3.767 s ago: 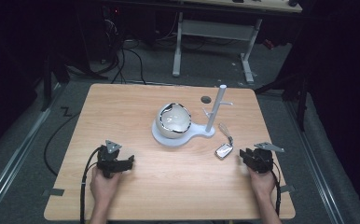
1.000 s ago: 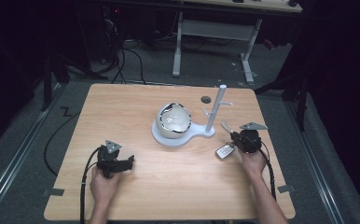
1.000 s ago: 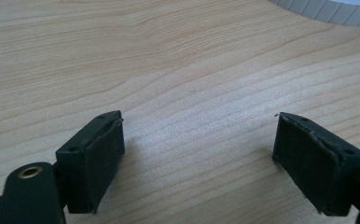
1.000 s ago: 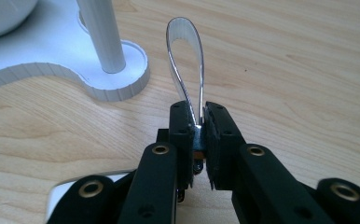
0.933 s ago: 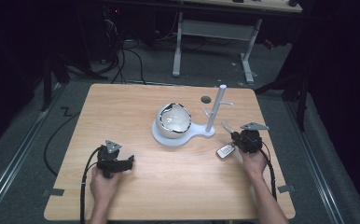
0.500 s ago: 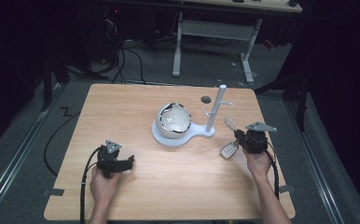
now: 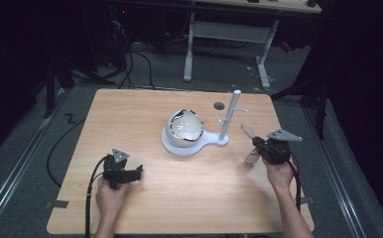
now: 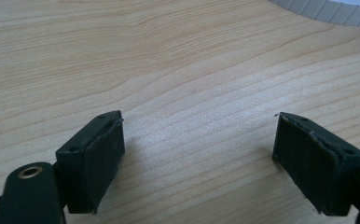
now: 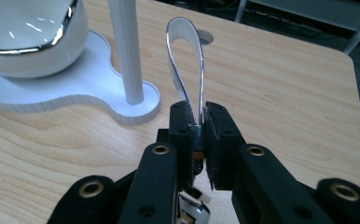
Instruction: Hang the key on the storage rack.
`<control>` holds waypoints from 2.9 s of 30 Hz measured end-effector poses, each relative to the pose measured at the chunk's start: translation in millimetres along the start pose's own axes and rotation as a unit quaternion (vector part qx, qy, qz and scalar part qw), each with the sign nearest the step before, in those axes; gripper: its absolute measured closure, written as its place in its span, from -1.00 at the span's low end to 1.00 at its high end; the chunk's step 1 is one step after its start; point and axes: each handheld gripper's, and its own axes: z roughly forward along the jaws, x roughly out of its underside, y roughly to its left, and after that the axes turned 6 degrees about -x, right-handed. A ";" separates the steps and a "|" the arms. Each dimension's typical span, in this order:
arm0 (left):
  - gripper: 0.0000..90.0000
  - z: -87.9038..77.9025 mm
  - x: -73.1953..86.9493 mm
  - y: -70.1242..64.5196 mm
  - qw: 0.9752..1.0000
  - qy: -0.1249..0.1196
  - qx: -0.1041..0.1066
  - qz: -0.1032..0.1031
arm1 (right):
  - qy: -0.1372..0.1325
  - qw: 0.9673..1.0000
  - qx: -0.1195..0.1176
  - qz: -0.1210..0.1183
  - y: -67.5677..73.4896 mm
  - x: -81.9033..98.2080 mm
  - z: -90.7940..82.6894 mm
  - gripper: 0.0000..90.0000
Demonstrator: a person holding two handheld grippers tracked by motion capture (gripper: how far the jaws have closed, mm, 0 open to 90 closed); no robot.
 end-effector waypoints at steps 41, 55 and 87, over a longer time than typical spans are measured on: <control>-0.63 0.0 0.0 0.0 1.000 0.000 0.000 0.000 | -0.096 0.995 -0.012 -0.025 9.2 -33.3 -58.5 0.83; -0.63 0.0 0.0 0.0 1.000 0.000 0.000 0.000 | -0.123 0.992 -0.018 -0.034 16.1 -48.9 -63.4 0.83; -0.63 0.0 0.0 0.0 1.000 0.000 0.000 0.000 | -0.087 0.996 -0.031 -0.019 16.5 -45.5 -23.5 0.83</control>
